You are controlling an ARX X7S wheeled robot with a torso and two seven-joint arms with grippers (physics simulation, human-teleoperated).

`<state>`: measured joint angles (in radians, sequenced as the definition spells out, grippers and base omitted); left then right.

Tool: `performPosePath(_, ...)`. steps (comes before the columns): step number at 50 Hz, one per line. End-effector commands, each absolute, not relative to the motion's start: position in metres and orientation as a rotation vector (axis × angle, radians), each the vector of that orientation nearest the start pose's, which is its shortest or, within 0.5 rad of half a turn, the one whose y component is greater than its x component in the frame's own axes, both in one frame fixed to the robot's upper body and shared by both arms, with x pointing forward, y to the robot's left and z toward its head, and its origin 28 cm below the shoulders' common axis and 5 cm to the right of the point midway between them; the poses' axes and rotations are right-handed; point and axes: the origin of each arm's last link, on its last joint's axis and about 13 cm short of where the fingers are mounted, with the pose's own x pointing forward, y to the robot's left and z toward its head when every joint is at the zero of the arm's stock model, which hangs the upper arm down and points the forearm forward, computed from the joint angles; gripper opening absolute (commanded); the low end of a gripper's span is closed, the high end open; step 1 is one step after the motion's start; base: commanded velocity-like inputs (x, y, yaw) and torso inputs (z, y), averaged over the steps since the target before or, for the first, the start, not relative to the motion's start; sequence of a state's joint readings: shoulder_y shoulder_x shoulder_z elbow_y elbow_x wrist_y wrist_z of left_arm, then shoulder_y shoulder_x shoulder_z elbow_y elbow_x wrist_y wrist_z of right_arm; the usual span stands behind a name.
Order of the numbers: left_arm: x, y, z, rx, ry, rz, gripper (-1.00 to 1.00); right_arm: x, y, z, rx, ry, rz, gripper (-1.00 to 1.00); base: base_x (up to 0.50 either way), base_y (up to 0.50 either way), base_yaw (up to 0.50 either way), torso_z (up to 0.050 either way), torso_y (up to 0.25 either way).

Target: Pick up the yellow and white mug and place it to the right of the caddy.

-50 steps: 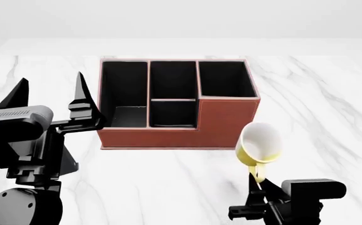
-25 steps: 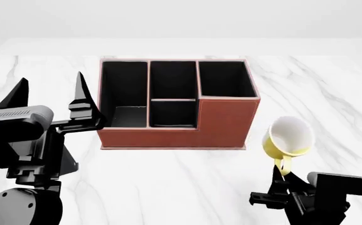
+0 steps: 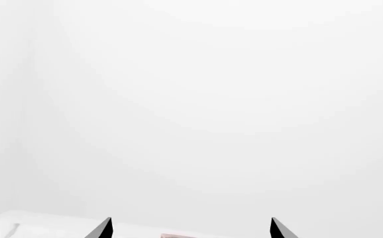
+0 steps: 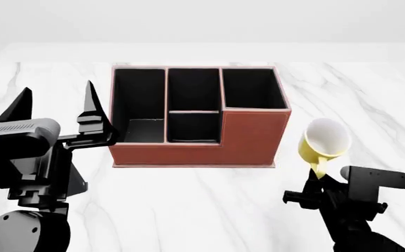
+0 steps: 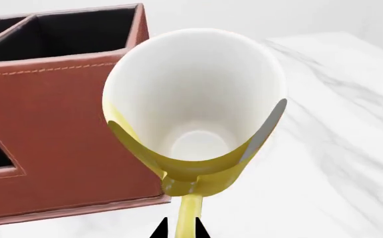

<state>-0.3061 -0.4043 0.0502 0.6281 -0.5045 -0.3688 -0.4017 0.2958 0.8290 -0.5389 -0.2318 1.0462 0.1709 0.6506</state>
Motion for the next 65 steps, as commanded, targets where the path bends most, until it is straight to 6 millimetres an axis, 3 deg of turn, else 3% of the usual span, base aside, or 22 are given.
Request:
performPosePath(1, 0.23, 0.238, 0.188, -0.095, -0.467, 0.057, 1.0, 0.254, -0.174, 0.099, 0.089, 0.215, -0.123, -1.0, 0.0, 0.0, 0.0, 0.0, 0.0)
performPosePath(31, 0.232, 0.239, 0.186, -0.095, -0.459, 0.057, 1.0, 0.313, -0.177, 0.089, 0.095, 0.307, -0.15, -1.0, 0.0, 0.0, 0.0, 0.0, 0.001)
performPosePath(65, 0.234, 0.237, 0.184, -0.086, -0.454, 0.057, 1.0, 0.348, -0.183, 0.086, 0.077, 0.377, -0.173, -1.0, 0.0, 0.0, 0.0, 0.0, 0.001)
